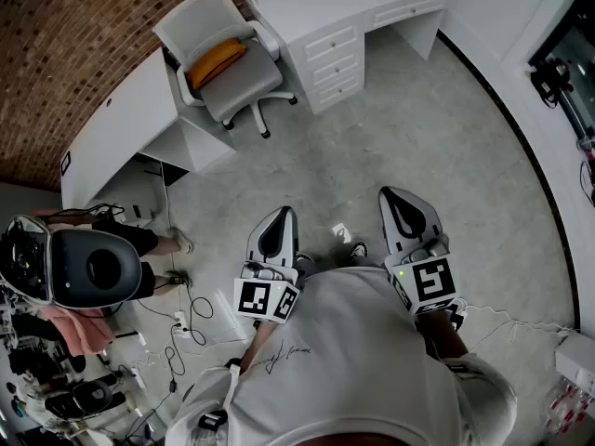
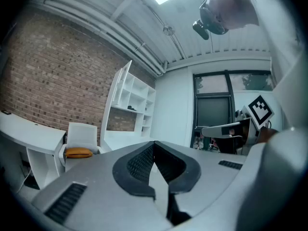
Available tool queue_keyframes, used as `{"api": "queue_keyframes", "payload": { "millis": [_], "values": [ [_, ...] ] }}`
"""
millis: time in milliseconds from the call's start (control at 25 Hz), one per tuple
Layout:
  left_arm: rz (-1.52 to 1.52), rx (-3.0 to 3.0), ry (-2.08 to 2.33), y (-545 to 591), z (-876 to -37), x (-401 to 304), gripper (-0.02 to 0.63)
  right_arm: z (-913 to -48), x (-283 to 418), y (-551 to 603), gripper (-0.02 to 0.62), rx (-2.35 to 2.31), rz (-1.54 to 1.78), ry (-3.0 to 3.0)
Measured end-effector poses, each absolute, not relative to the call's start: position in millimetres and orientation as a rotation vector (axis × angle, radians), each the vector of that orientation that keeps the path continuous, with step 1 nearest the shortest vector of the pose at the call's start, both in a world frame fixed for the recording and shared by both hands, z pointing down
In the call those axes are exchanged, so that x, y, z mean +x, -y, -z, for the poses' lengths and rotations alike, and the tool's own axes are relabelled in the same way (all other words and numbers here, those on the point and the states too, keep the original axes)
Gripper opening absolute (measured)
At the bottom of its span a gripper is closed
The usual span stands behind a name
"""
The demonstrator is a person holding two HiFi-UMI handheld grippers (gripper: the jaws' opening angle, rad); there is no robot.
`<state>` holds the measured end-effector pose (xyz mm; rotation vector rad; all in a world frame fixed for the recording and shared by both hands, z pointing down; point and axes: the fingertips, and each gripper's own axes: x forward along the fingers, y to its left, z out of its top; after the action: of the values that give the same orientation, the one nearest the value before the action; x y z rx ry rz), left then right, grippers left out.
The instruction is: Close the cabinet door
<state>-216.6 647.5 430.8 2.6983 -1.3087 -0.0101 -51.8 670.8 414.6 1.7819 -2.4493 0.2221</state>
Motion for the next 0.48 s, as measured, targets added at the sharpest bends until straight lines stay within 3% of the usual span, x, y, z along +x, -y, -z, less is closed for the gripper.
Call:
{"api": "queue_keyframes", "payload": {
  "millis": [480],
  "values": [
    [-0.056,2.727,1.403,-652.1,-421.1,-187.9,0.017,-420.0,-48.9,-675.0,0.025,1.685,-0.316,2.567]
  ]
}}
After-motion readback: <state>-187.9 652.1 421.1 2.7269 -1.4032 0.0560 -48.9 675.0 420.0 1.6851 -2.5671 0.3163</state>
